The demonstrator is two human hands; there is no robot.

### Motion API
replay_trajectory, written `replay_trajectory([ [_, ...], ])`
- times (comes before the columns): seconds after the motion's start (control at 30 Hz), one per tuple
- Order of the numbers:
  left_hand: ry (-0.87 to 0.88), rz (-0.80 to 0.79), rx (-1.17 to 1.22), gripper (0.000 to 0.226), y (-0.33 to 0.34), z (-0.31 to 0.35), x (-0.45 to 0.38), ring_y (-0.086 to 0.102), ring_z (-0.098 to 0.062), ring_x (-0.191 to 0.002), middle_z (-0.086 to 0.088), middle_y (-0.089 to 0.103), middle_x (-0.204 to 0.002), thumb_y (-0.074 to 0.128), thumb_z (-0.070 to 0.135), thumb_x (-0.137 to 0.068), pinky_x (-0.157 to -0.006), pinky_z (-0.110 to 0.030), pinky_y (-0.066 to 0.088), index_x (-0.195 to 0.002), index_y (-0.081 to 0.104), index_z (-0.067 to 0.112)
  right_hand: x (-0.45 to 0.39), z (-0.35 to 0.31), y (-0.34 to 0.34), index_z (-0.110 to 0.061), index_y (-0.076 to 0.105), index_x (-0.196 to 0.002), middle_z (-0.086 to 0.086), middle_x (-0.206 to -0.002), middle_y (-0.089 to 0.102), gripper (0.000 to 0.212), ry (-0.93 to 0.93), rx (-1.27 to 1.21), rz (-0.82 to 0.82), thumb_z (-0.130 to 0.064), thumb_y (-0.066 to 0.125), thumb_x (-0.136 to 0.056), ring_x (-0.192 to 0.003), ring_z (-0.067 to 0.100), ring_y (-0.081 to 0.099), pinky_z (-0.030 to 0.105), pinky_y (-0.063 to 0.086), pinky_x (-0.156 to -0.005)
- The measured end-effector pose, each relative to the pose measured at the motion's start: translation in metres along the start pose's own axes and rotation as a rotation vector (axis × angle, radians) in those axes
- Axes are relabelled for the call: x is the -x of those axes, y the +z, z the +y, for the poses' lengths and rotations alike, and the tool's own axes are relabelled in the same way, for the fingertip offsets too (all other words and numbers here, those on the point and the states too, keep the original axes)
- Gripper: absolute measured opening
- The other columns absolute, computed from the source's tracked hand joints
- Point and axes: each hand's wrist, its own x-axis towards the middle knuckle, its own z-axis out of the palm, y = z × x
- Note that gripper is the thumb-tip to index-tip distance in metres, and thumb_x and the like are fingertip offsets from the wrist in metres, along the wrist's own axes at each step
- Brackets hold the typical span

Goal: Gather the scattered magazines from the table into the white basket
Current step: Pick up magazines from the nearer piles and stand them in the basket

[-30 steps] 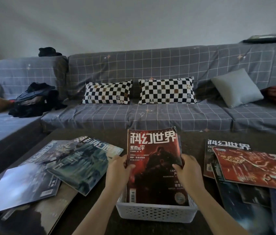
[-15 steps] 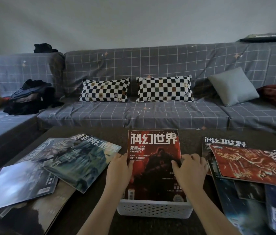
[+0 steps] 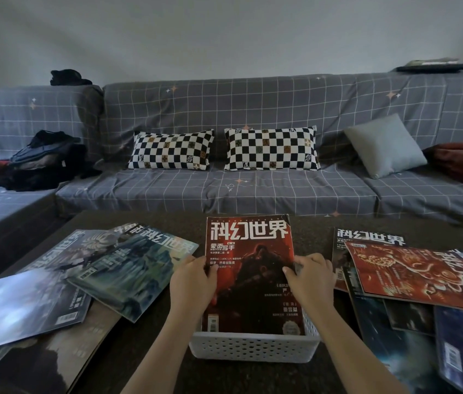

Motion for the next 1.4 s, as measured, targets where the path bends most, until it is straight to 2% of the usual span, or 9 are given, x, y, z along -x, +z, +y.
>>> replay_trajectory([
  [0.33,0.003,-0.058,-0.186,0.028,-0.004,0.007,0.0,0.045,-0.002,-0.065,0.01,0.055,-0.087,0.047,0.043,-0.095,-0.052,-0.017,0.029,-0.101,0.065,0.023,0.002,0.0,0.0,-0.021,0.065,-0.112,0.0,-0.112,0.053,0.034,-0.016,0.015,0.03,-0.039,0.065,-0.083,-0.11,0.018,0.044,0.033,0.036,-0.094],
  [0.5,-0.025,-0.053,0.03,0.047,-0.009,0.008,0.007,0.058,-0.009,-0.097,-0.004,0.059,-0.123,0.045,0.036,-0.098,-0.074,-0.019,0.044,-0.139,0.044,0.014,0.007,-0.006,-0.006,-0.018,0.057,-0.126,0.007,-0.126,0.052,0.052,0.016,-0.032,0.037,-0.044,0.066,-0.081,-0.12,0.024,0.043,0.039,0.034,-0.101],
  [0.63,-0.081,-0.035,0.298,0.047,-0.023,0.001,0.017,0.056,-0.011,-0.11,-0.004,0.043,-0.143,0.048,0.035,-0.097,-0.086,-0.028,0.052,-0.142,0.043,0.02,0.012,-0.019,-0.01,-0.022,0.055,-0.126,0.005,-0.128,0.052,0.051,-0.058,-0.151,0.066,-0.04,0.068,-0.08,-0.122,0.023,0.041,0.041,0.034,-0.102],
  [0.77,-0.12,0.018,0.352,0.038,-0.04,-0.015,0.017,0.054,0.002,-0.076,0.002,0.047,-0.132,0.055,0.027,-0.094,-0.063,-0.009,0.037,-0.132,0.052,0.024,0.021,-0.054,0.005,-0.025,0.061,-0.112,-0.006,-0.115,0.058,0.035,-0.197,-0.26,-0.071,-0.036,0.069,-0.08,-0.108,0.01,0.05,0.03,0.041,-0.097],
  [0.93,-0.218,0.043,0.353,0.033,-0.059,-0.053,0.013,0.053,0.001,-0.074,0.002,0.046,-0.129,0.055,0.027,-0.095,-0.056,-0.009,0.034,-0.128,0.055,0.026,0.021,-0.109,0.03,-0.03,0.062,-0.105,-0.026,-0.086,0.052,0.024,-0.328,-0.369,-0.301,-0.034,0.067,-0.082,-0.078,-0.011,0.048,-0.001,0.035,-0.062],
  [1.03,-0.284,0.066,0.367,0.031,-0.064,-0.079,0.012,0.058,-0.006,-0.087,0.0,0.046,-0.13,0.055,0.027,-0.094,-0.071,-0.013,0.044,-0.126,0.057,0.025,0.019,-0.137,0.048,-0.026,0.064,-0.106,-0.015,-0.092,0.062,0.024,-0.431,-0.389,-0.453,-0.034,0.066,-0.083,-0.084,-0.004,0.056,0.006,0.041,-0.069],
  [1.1,-0.339,0.065,0.357,0.031,-0.064,-0.094,0.01,0.059,-0.014,-0.102,-0.003,0.046,-0.131,0.054,0.028,-0.094,-0.086,-0.03,0.051,-0.125,0.058,0.024,0.016,-0.154,0.061,-0.023,0.067,-0.106,-0.008,-0.094,0.065,0.026,-0.455,-0.401,-0.513,-0.033,0.068,-0.082,-0.084,0.0,0.059,0.011,0.045,-0.072],
  [1.27,-0.462,0.061,0.202,0.041,-0.056,-0.128,0.006,0.041,-0.026,-0.126,-0.009,0.042,-0.139,0.053,0.035,-0.094,-0.102,-0.038,0.039,-0.133,0.052,0.022,0.0,-0.19,0.099,-0.018,0.067,-0.105,-0.001,-0.095,0.067,0.028,-0.454,-0.319,-0.657,-0.032,0.071,-0.08,-0.087,0.011,0.061,0.014,0.043,-0.068],
  [1.4,-0.544,0.096,0.24,0.048,-0.048,-0.143,0.002,0.026,-0.031,-0.138,-0.018,0.03,-0.148,0.056,0.027,-0.093,-0.111,-0.038,0.027,-0.137,0.046,0.01,-0.012,-0.209,0.135,-0.008,0.054,-0.128,0.008,-0.127,0.057,0.057,-0.406,-0.012,-0.857,-0.039,0.068,-0.082,-0.107,0.02,0.059,0.027,0.049,-0.086],
])
